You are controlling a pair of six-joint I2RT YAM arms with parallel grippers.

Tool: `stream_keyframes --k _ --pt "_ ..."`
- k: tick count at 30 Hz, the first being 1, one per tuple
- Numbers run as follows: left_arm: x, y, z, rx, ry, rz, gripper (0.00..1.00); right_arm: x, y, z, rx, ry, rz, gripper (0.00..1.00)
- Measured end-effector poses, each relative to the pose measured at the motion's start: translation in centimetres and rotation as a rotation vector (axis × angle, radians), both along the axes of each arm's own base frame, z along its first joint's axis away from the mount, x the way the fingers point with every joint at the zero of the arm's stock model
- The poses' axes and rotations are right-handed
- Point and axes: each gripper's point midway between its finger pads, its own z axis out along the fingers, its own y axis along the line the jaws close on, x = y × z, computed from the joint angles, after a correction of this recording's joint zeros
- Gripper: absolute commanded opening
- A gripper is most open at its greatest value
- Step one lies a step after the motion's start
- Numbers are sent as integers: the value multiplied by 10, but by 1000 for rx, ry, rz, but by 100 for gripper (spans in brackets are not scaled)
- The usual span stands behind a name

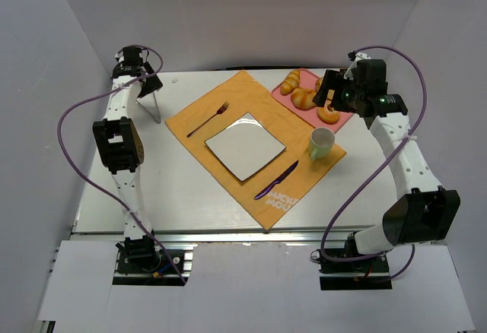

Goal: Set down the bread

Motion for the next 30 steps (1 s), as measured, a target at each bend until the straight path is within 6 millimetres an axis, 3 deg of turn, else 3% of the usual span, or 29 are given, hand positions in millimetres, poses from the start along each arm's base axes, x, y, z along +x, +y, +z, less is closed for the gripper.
stream_keyframes --k 5,11,22,30 --pt "4 5 -9 17 17 -13 98 5 1 -12 -15 27 1 89" --pt "1 10 -43 32 85 -20 98 7 2 -19 -24 41 1 89" --pt "5 13 -86 58 142 -55 98 9 6 -22 -40 42 0 89" --pt "16 18 -89 85 114 -51 95 11 14 -30 -55 55 13 89"
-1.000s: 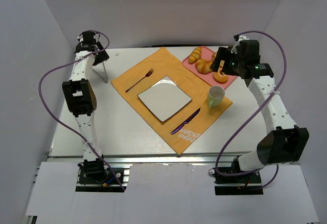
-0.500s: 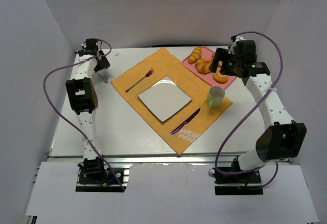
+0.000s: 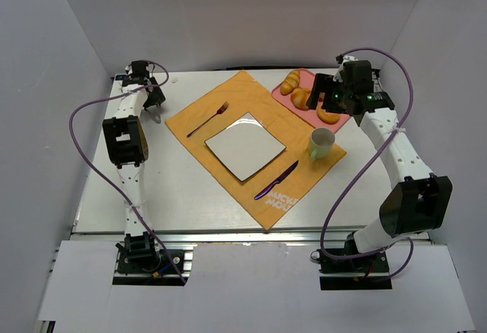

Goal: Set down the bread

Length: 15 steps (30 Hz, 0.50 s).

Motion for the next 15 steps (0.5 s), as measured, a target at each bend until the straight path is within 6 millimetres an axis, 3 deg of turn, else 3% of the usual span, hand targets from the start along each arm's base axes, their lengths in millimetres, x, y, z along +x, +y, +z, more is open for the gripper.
stream_keyframes --k 11,13,15 --pt "10 4 1 -4 -59 64 94 3 6 -4 -11 -1 5 89" --pt "11 5 1 -4 -66 71 83 3 6 -4 -12 -1 6 89" --pt "12 6 1 0 -68 75 78 3 6 -5 -12 1 6 89"
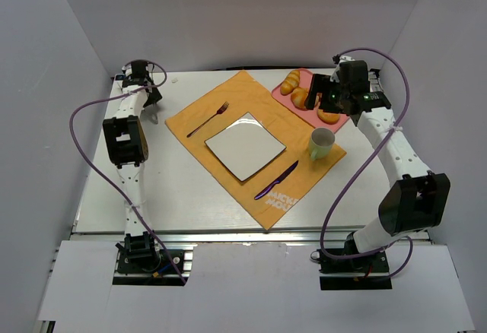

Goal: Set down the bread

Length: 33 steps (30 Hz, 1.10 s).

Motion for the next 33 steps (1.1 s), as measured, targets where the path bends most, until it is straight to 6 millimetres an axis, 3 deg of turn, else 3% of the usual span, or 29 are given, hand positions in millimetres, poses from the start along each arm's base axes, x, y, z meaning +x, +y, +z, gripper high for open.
stream_keyframes --k 1,5,13,16,20,22,24,27,30,33 --pt "0 0 0 1 0 0 69 0 0 -1 -1 1 1 89" --pt "-1 4 0 7 2 5 60 2 1 -5 -4 10 0 89" --pt "-2 2 14 -35 -23 28 57 4 5 0 -1 -13 -3 89" --pt "-5 -7 48 -70 -69 11 56 1 2 8 -3 -35 -27 89" --pt "-12 -33 133 -84 -193 -71 56 -12 -6 39 6 -110 -66 89" --pt "-20 -59 180 -67 -259 -145 57 -22 -11 55 15 -151 -83 89" --pt "-30 -99 222 -53 -322 -242 56 -35 -16 71 24 -188 -100 89" --pt "-53 -184 268 -78 -395 -440 56 -48 -24 92 27 -241 -126 89" --pt "-84 -267 278 -133 -400 -639 56 -61 -34 101 20 -278 -157 89" --pt "-106 -321 265 -178 -356 -780 56 -72 -44 106 12 -304 -195 89"
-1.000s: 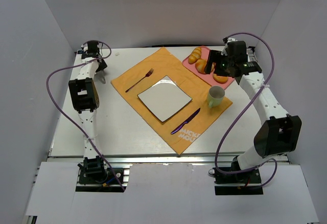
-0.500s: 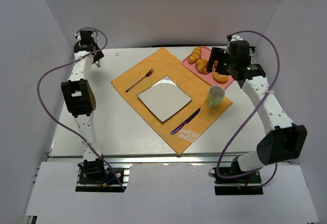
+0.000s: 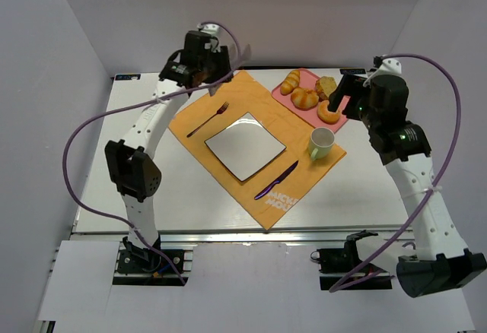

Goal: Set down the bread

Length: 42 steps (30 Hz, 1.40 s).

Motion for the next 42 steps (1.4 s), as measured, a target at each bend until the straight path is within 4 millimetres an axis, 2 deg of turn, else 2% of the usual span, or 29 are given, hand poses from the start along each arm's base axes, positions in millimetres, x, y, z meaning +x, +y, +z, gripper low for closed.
stream_keyframes --k 3,7,11,14,17,20,22,30,34,37,42 --pt "-15 -33 -22 5 53 -91 57 -12 -10 6 8 -29 -44 89" --pt "-20 -57 -37 12 72 -152 57 -33 -21 13 22 -79 -82 89" --pt "-21 -85 -60 30 83 -224 58 -49 -27 4 29 -103 -97 89" --pt "-23 -111 -88 64 102 -303 61 -54 -29 -10 25 -87 -104 89" --pt "-26 -137 -120 115 123 -386 61 -52 -31 -15 14 -76 -114 89" --pt "-31 -153 -143 167 134 -445 62 -52 -34 -16 1 -76 -123 89" --pt "-37 -158 -151 201 135 -479 63 -52 -35 -16 -3 -76 -130 89" --pt "-33 -164 -139 369 5 -506 65 -49 -37 -19 -14 -65 -140 89" --pt "-40 -171 -137 411 -14 -507 67 -48 -36 -20 -16 -62 -139 89" --pt "-43 -186 -124 357 -15 -510 65 -48 -36 -20 -14 -62 -139 89" --pt "-49 -206 -102 162 9 -470 60 -49 -34 -20 1 -60 -137 89"
